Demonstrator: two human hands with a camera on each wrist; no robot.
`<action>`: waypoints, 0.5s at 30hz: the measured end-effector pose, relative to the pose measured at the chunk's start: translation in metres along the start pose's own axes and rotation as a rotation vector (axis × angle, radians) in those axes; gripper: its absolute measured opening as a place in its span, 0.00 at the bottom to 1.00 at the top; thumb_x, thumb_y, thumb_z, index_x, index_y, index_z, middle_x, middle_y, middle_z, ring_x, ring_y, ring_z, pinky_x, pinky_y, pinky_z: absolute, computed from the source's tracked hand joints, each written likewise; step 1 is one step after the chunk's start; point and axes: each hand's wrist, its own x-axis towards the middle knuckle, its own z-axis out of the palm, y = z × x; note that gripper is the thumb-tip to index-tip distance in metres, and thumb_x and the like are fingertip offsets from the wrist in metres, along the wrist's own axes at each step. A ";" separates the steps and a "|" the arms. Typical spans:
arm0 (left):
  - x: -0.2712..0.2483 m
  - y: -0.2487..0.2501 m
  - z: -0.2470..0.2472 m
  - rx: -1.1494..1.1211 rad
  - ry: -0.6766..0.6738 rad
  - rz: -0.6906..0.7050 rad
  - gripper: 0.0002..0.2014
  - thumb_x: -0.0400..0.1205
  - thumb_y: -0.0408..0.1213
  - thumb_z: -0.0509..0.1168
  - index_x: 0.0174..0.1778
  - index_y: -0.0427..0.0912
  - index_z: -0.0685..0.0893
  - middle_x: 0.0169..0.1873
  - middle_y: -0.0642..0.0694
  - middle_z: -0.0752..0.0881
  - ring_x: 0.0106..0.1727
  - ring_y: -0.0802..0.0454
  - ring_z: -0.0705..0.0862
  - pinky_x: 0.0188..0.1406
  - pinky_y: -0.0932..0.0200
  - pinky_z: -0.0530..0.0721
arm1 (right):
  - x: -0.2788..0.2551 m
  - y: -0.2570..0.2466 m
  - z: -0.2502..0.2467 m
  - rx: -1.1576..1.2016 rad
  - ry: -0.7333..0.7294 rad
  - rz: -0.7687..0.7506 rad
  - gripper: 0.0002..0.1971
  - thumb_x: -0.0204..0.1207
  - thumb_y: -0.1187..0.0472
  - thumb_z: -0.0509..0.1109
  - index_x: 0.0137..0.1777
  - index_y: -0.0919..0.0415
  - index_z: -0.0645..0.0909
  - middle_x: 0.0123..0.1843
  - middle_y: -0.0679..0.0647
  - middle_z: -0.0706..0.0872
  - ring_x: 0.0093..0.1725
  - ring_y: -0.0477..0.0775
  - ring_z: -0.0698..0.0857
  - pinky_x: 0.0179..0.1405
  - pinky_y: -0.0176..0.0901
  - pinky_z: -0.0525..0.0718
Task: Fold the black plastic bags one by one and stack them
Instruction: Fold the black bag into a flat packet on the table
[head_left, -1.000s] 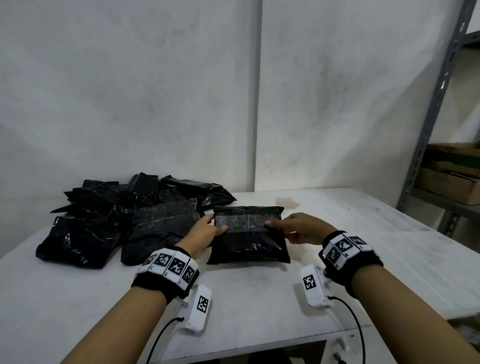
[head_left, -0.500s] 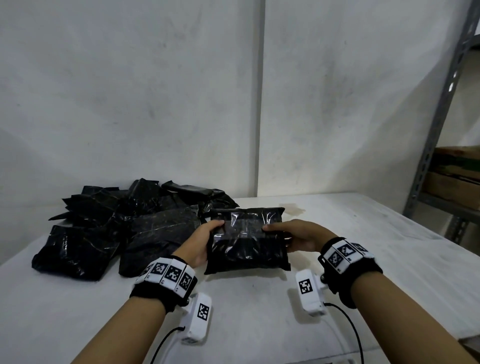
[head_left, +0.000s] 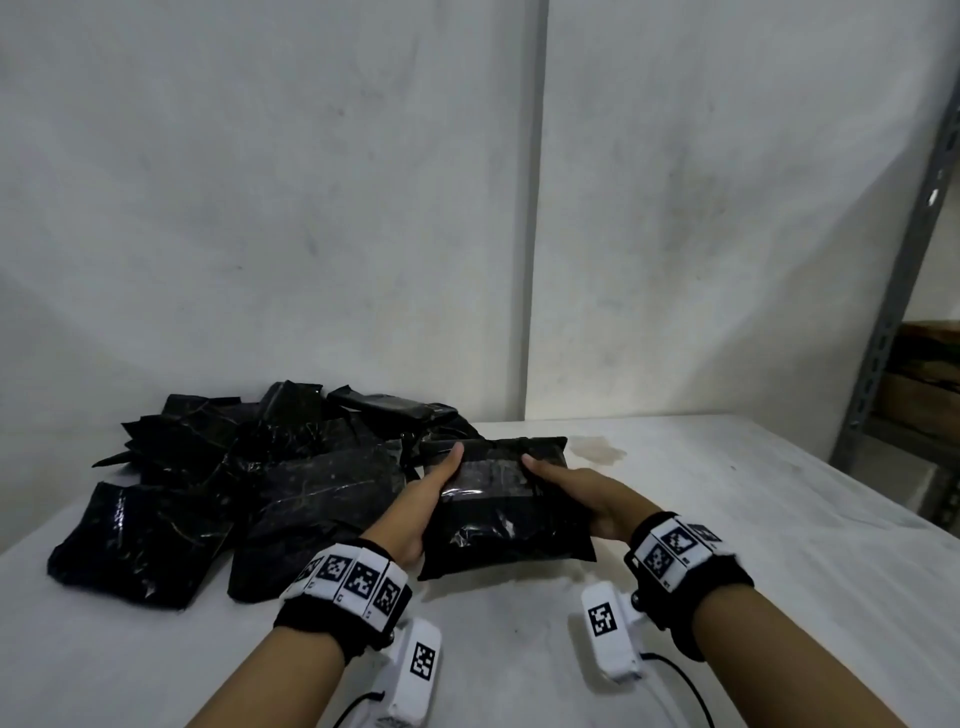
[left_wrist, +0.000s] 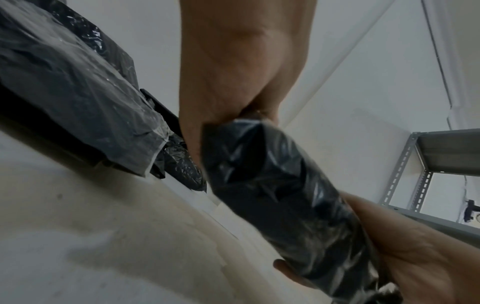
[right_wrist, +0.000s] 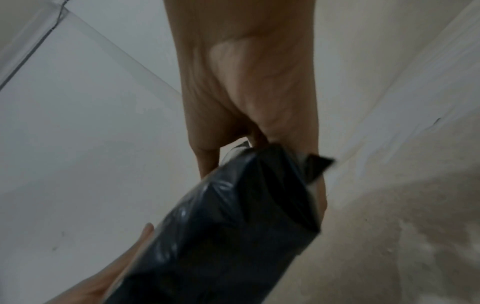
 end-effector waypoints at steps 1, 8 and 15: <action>0.004 0.000 0.000 0.011 0.022 0.024 0.24 0.79 0.55 0.68 0.58 0.37 0.86 0.48 0.38 0.91 0.51 0.41 0.89 0.49 0.51 0.86 | 0.003 -0.001 0.001 -0.009 0.007 -0.009 0.32 0.70 0.40 0.76 0.63 0.68 0.82 0.55 0.62 0.90 0.56 0.61 0.89 0.59 0.52 0.87; 0.031 -0.005 -0.001 0.030 0.125 0.056 0.32 0.71 0.57 0.74 0.62 0.36 0.84 0.50 0.37 0.90 0.52 0.39 0.89 0.57 0.46 0.86 | 0.019 -0.006 -0.001 -0.035 0.104 -0.112 0.27 0.69 0.44 0.78 0.53 0.71 0.86 0.45 0.62 0.92 0.40 0.57 0.92 0.37 0.44 0.90; 0.050 0.005 0.006 0.036 0.099 0.055 0.35 0.64 0.65 0.75 0.58 0.40 0.87 0.53 0.40 0.90 0.56 0.42 0.88 0.66 0.45 0.81 | 0.032 -0.012 -0.005 0.000 0.033 -0.104 0.32 0.66 0.38 0.79 0.58 0.66 0.86 0.51 0.60 0.92 0.50 0.58 0.92 0.53 0.49 0.89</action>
